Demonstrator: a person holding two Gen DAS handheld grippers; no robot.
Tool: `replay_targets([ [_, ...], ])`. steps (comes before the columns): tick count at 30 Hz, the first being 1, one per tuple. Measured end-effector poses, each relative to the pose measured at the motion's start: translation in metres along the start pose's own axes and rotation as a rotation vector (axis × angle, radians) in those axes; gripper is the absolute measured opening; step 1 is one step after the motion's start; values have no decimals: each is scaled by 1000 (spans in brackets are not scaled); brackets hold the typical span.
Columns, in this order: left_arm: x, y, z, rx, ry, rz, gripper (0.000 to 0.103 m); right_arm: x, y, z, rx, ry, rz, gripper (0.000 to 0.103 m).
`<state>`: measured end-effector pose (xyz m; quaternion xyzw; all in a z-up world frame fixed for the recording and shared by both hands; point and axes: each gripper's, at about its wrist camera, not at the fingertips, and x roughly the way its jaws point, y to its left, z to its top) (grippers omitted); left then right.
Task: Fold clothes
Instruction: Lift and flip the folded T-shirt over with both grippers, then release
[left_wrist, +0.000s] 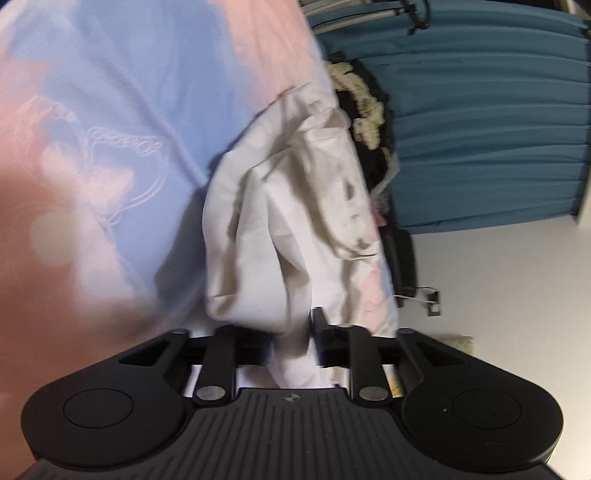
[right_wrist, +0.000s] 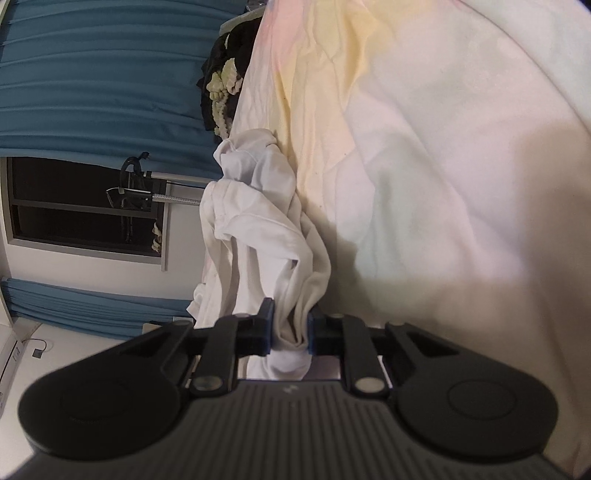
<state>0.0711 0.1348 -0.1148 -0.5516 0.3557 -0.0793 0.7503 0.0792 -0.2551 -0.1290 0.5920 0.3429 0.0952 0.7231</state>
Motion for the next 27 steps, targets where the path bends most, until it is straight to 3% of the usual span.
replay_targets([
  [2, 5, 2, 1, 0, 11, 24, 47, 0, 0, 0, 4, 2, 1, 18],
  [6, 5, 8, -2, -16, 14, 43, 47, 4, -1, 3, 0, 3, -5, 18],
  [7, 5, 10, -1, -18, 13, 42, 43, 3, -1, 2, -4, 3, -7, 18],
  [9, 4, 9, -1, -9, 4, 40, 19, 3, 1, 2, -29, -1, -11, 18],
  [15, -18, -5, -6, 20, -23, -5, 12, -13, 25, -1, -158, -4, 4, 13],
  [22, -76, -37, -43, 146, -48, -87, 11, -75, 53, -17, -208, -17, 90, 12],
  [27, -124, -40, -84, 150, -44, -149, 11, -135, 52, -40, -184, 22, 104, 12],
])
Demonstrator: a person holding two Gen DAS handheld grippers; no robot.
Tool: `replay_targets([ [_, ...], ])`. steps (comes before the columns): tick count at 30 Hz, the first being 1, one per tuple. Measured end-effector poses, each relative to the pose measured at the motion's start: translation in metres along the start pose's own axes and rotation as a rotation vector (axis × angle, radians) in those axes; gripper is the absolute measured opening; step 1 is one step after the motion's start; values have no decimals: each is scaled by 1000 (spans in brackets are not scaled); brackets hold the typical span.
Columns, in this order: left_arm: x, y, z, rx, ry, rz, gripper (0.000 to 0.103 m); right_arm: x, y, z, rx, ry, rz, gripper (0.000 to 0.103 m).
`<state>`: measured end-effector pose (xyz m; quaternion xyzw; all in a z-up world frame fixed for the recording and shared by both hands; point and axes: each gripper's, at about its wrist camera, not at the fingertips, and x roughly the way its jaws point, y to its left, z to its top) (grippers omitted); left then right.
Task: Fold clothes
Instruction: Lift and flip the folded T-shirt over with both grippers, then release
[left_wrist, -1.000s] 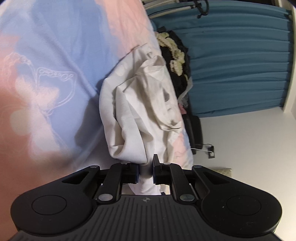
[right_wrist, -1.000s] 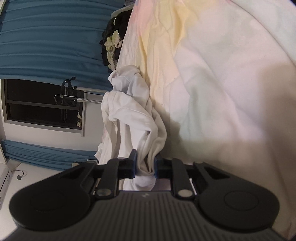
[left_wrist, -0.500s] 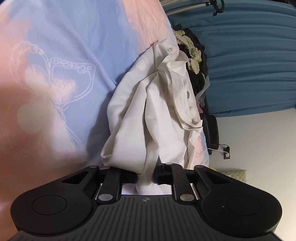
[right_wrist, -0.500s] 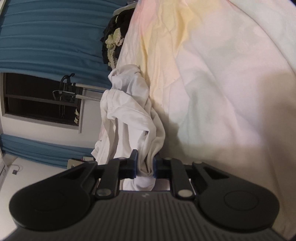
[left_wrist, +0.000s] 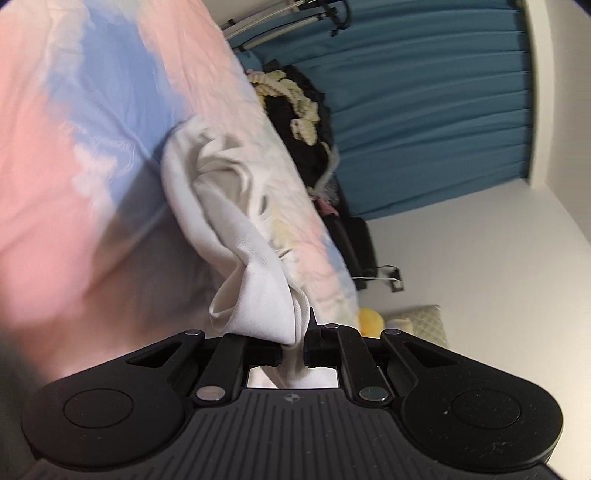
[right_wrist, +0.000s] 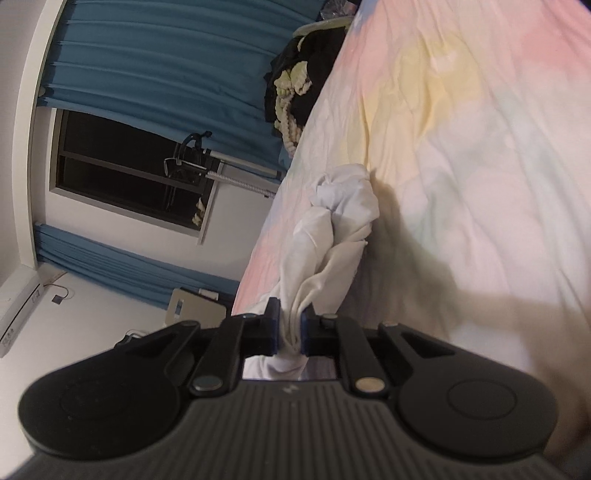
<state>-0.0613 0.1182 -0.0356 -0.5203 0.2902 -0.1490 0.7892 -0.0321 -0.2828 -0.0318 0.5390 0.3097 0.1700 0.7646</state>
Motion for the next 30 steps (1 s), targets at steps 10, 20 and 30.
replay_targets([
  [10, 12, 1, 12, -68, -11, 8, 12, -5, 4, -2, 170, -37, -9, 12],
  [20, 113, 5, 117, -146, -36, 107, 12, 139, 25, 76, 244, -54, -99, 14],
  [30, 180, 45, 153, -135, -8, 205, 13, 229, -34, 106, 291, 6, -225, 16],
])
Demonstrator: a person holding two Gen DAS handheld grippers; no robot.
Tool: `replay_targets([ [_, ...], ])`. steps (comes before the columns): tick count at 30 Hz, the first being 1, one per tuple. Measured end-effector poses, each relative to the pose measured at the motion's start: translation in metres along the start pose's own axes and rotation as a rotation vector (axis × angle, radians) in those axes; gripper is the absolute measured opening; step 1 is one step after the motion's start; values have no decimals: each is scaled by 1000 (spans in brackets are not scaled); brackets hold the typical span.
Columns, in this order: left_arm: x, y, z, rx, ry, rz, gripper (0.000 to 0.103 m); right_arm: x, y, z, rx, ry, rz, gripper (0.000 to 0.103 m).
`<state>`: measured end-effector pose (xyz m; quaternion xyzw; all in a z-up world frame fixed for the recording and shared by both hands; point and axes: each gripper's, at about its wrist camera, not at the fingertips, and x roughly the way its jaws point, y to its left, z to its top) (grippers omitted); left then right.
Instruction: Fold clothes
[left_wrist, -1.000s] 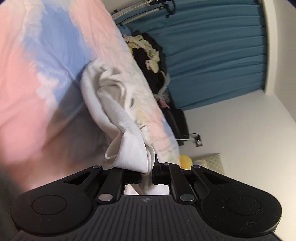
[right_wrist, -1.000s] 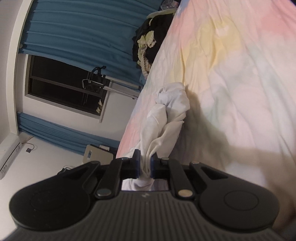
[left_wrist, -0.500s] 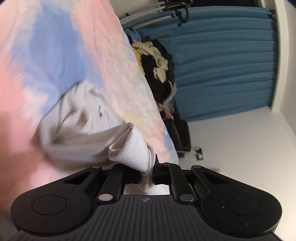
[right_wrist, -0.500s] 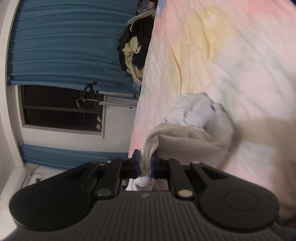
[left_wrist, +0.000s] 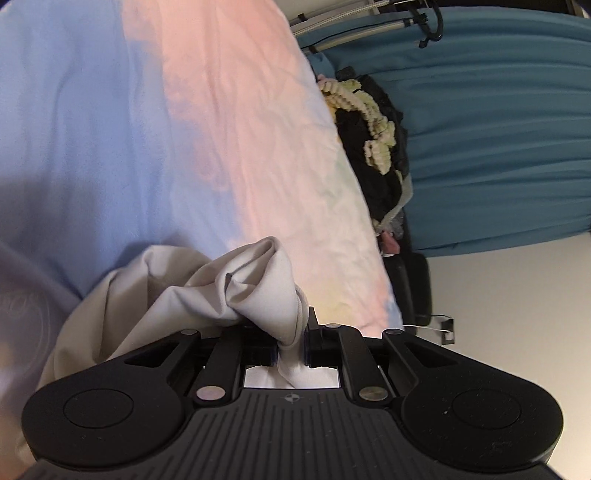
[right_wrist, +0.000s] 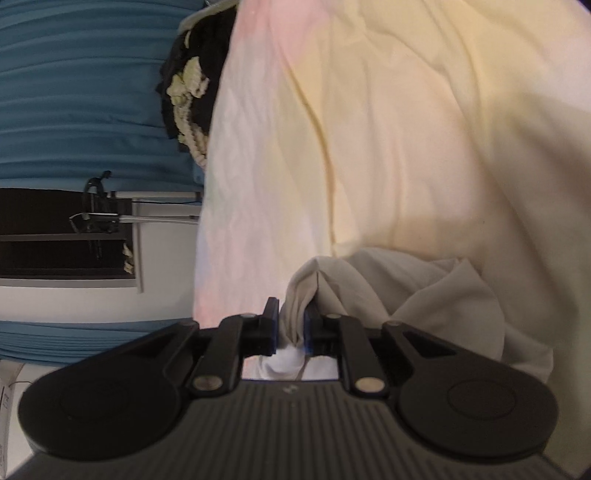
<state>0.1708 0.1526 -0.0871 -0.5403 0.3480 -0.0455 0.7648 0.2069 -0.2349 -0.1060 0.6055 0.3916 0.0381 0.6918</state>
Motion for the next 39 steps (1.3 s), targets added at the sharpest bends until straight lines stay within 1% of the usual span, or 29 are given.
replay_targets([
  [1, 1, 0, 0, 12, 0, 10, 13, 1, -2, 1, -3, 5, 8, 18],
  [2, 2, -1, 0, 25, -1, 19, 15, 2, -3, 1, -7, 11, 19, 20],
  [3, 0, -3, 1, 44, -1, 24, 23, 1, -2, 1, -26, 18, 37, 28],
  [4, -2, -6, 0, 67, -2, 20, 29, -1, 1, 0, -51, 27, 59, 40],
  [5, -5, -10, 0, 94, -10, 16, 49, -5, 6, -2, -80, 29, 88, 47],
  [6, -11, -15, -2, 128, -34, 20, 70, -10, 11, -4, -111, 30, 118, 58],
  [7, -18, -21, -6, 171, -74, 38, 76, -15, 17, -6, -142, 30, 149, 64],
  [8, -27, -30, -11, 236, -115, 50, 80, -20, 22, -8, -173, 30, 180, 64],
  [9, -36, -38, -17, 301, -152, 60, 81, -25, 30, -12, -228, 31, 196, 64],
  [11, -44, -51, -27, 417, -164, 60, 84, -32, 46, -21, -378, 29, 207, 63],
  [12, -45, -57, -32, 475, -166, 61, 85, -32, 53, -27, -472, 15, 191, 62],
  [14, -39, -66, -45, 592, -179, 97, 85, -27, 63, -40, -656, -21, 133, 61],
  [16, -26, -66, -55, 671, -198, 179, 85, -12, 68, -50, -810, -59, 48, 54],
  [17, -18, -65, -56, 703, -190, 204, 85, -1, 68, -53, -867, -61, 3, 52],
  [18, -10, -66, -58, 736, -182, 224, 85, 8, 67, -55, -918, -52, -25, 45],
  [19, -2, -64, -58, 759, -178, 245, 85, 16, 66, -57, -967, -40, -45, 40],
  [21, 10, -56, -58, 783, -169, 289, 85, 30, 66, -64, -1075, -41, -85, 37],
  [23, 20, -47, -57, 795, -163, 324, 84, 45, 62, -69, -1157, -29, -128, 35],
  [25, 23, -35, -55, 783, -158, 326, 83, 51, 51, -67, -1179, -36, -149, 30],
  [26, 23, -33, -57, 795, -168, 335, 81, 51, 47, -65, -1182, -47, -159, 27],
  [30, 18, -33, -63, 844, -186, 353, 81, 44, 38, -58, -1203, -91, -202, 27],
  [32, 10, -36, -66, 842, -198, 350, 82, 37, 38, -54, -1213, -108, -216, 27],
  [35, -10, -46, -77, 856, -230, 318, 82, 13, 40, -50, -1197, -117, -187, 29],
  [37, -25, -54, -85, 873, -252, 297, 82, -7, 45, -54, -1203, -134, -167, 29],
  [39, -45, -59, -94, 865, -292, 280, 83, -30, 49, -58, -1202, -149, -146, 29],
])
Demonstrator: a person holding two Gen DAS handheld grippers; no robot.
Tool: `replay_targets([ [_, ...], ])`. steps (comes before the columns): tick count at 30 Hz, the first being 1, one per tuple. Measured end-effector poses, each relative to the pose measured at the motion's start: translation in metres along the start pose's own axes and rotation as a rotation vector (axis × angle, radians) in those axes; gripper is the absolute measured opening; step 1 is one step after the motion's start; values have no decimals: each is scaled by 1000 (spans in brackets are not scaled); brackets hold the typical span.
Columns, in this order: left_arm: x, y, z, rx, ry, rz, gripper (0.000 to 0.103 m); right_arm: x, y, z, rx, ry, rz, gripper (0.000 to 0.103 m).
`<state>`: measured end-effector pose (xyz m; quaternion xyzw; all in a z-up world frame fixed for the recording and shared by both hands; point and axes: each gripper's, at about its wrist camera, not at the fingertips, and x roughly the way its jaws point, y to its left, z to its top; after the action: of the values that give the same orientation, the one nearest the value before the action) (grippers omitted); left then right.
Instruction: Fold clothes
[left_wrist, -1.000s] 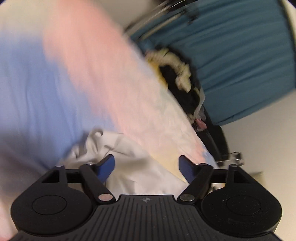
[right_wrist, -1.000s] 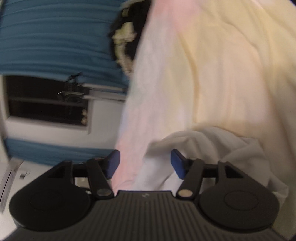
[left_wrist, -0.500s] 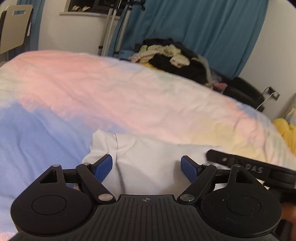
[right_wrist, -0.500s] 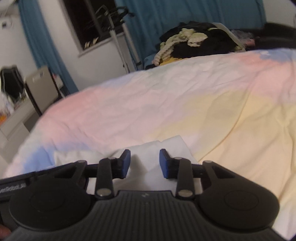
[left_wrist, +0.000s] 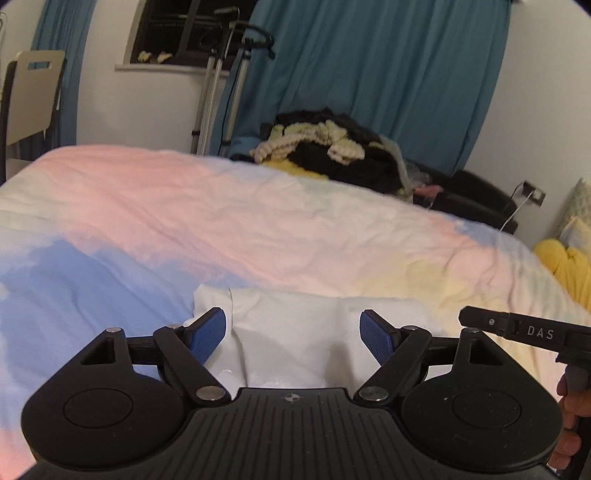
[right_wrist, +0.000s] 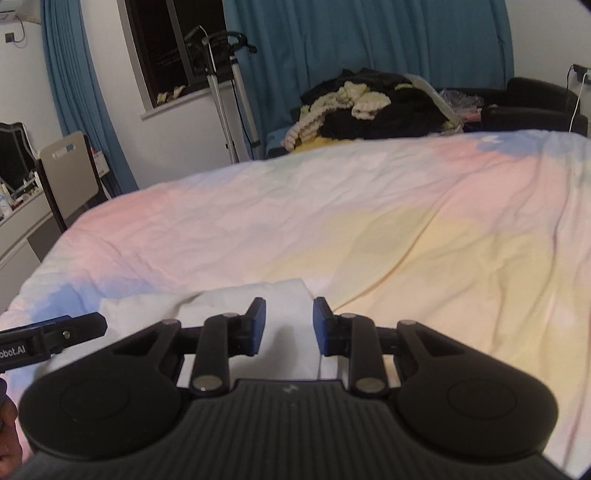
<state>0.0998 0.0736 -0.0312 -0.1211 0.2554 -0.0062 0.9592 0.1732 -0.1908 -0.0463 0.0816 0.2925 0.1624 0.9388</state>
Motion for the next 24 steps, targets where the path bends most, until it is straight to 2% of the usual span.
replay_targets([
  [3, -35, -1, -6, -24, -51, 7, 84, -37, 3, 1, 9, -36, 15, 29],
  [7, -71, -9, -14, -18, -50, -17, 85, -82, 14, -3, 21, -65, 37, 30],
  [14, -117, -27, -22, 25, -68, -83, 91, -139, 37, -18, 24, -108, 84, 31],
  [18, -128, -35, -31, 88, -99, -79, 95, -153, 40, -29, 23, -148, 87, 31],
  [24, -119, -37, -44, 140, -115, -31, 97, -142, 29, -47, 13, -175, 99, 31],
])
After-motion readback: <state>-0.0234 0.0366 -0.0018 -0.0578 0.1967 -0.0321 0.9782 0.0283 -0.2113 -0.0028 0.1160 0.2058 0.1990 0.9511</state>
